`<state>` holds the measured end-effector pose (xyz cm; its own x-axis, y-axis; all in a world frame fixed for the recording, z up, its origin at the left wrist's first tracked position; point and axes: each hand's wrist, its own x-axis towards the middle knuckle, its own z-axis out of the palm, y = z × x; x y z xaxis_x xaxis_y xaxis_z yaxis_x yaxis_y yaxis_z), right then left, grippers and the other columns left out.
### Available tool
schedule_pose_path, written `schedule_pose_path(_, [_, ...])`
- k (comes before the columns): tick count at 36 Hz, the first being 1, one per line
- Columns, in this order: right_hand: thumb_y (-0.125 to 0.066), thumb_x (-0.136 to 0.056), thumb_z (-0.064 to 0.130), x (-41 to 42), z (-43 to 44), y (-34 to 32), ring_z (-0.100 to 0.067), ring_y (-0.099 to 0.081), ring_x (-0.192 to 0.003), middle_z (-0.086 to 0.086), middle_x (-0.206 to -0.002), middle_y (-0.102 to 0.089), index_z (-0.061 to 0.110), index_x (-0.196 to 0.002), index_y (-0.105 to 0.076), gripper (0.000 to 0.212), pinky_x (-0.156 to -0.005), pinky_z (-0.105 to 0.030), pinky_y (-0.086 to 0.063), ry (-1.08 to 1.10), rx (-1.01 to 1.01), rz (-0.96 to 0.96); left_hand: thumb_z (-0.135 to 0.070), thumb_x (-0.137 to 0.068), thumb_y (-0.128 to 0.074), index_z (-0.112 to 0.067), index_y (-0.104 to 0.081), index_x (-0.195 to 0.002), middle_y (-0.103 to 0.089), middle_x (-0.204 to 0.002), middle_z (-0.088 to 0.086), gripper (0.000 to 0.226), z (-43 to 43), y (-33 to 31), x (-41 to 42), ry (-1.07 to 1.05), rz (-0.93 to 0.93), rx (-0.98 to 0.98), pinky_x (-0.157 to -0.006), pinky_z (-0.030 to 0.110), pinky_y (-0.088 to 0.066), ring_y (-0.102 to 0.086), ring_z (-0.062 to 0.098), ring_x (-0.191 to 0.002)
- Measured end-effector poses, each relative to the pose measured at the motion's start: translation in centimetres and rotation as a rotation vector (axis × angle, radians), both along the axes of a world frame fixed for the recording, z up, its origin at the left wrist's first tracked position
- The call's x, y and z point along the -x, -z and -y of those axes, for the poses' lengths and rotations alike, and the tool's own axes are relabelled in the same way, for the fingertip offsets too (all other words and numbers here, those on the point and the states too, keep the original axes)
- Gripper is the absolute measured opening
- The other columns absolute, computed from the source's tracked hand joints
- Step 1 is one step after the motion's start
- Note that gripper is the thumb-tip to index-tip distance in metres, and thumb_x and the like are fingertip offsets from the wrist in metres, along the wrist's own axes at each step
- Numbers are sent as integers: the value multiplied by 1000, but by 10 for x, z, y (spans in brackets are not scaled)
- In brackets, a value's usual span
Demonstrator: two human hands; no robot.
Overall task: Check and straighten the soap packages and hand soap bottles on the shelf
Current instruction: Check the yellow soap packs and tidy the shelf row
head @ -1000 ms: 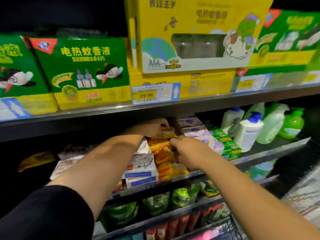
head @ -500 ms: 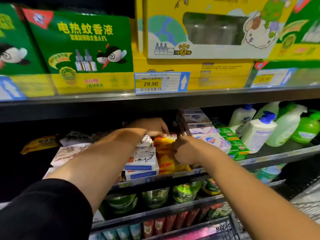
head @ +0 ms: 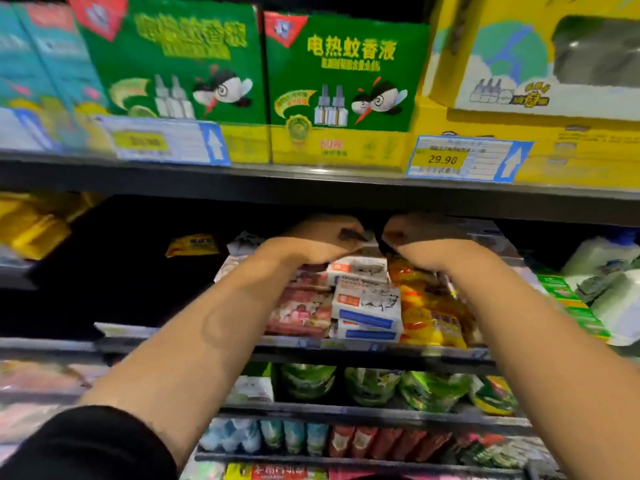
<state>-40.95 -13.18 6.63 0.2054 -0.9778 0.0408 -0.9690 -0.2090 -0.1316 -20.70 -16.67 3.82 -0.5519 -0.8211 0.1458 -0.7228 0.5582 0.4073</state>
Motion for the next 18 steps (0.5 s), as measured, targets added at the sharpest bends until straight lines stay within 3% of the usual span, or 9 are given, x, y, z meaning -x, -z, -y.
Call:
schedule_pose_path(2, [-48,-99,39,-26,12,3,-25,-60,-96,-4,-105,-65,25,-103,-64,22,-80,-35,-47,-54,-35,47,-36,-97,-58,-27,-59,-132,-59,-136,-3,37,-9,1,-34,-76,12,0,-95,21,-39,-54,18,-122])
schedule_pose_path(4, [-52,-90,46,-54,26,11,-27,-62,-103,-6,-111,-65,31,-102,-61,21,-88,-38,-49,-101,-54,104,-39,-97,-58,-28,-53,-138,-56,-139,0,43,-16,8,-71,-187,46,6,-89,19,-37,-54,20,-123])
schedule_pose_path(7, [-59,-95,39,-98,46,23,-27,-62,-106,-5,-117,-66,23,-113,-65,25,-86,-34,-48,-162,-27,122,-52,-96,-52,-32,-52,-137,-64,-117,-2,46,-38,29,-130,-359,69,64,-78,25,-40,-59,22,-112])
schedule_pose_path(9, [-59,-95,39,-127,54,26,-25,-62,-106,-2,-116,-66,24,-116,-65,26,-84,-31,-45,-209,-26,109,-64,-92,-43,-28,-54,-132,-63,-118,3,55,-52,48,-167,-425,95,45,-85,35,-47,-57,29,-114])
schedule_pose_path(12, [-61,-94,36,-172,65,29,-25,-62,-107,-5,-118,-67,21,-113,-67,25,-86,-30,-46,-287,-50,78,-68,-94,-34,-29,-45,-142,-49,-140,4,62,-74,73,-212,-549,201,-63,-97,47,-46,-47,31,-125])
schedule_pose_path(15, [-61,-93,38,-216,72,31,-23,-59,-104,-5,-119,-65,23,-116,-66,28,-80,-27,-40,-337,-69,32,-66,-97,-30,-30,-43,-144,-45,-145,1,61,-96,87,-241,-596,323,-153,-102,47,-42,-42,29,-131])
schedule_pose_path(18, [-63,-91,32,-257,80,39,-25,-59,-108,-8,-120,-64,19,-118,-66,30,-84,-28,-43,-379,-99,28,-62,-100,-23,-28,-55,-131,-55,-131,0,55,-109,93,-250,-612,420,-92,-97,43,-42,-49,25,-122])
